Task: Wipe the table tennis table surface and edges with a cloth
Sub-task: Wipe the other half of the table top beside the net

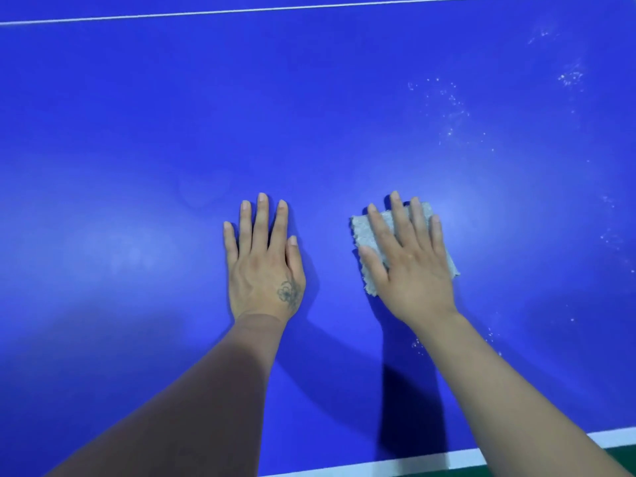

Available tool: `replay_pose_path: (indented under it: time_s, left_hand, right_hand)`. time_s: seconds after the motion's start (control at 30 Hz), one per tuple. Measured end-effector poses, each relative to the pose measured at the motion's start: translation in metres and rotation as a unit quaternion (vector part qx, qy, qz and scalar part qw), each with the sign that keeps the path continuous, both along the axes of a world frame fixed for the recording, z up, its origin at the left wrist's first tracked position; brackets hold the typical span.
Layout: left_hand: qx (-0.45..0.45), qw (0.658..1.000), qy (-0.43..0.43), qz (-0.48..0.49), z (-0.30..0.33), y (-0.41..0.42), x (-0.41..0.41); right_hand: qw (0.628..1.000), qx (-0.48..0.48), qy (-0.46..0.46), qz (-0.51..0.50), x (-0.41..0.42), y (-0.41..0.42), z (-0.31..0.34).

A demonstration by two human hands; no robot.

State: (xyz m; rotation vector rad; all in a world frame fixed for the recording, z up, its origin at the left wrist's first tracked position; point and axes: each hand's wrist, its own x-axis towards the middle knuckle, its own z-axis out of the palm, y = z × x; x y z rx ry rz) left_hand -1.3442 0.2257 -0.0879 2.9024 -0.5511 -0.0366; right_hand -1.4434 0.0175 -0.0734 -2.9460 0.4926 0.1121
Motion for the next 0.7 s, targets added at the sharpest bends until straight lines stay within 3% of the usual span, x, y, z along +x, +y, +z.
replay_pose_path:
  time_s: [0.27,0.43,0.7]
  left_hand:
    - [-0.019,1.000,-0.009,0.003,0.001,-0.001,0.000]
    - [-0.019,1.000,-0.022,0.002,0.001,-0.001,-0.002]
    - [-0.029,0.999,-0.027,0.002,0.001,-0.002,-0.002]
  right_hand:
    - [0.990,-0.007,-0.016,-0.142,0.049,-0.014,-0.008]
    - [0.997,0.000,-0.029,-0.072,0.046,0.031,-0.003]
    - [0.999,0.027,-0.002,0.020,-0.067,0.052,0.002]
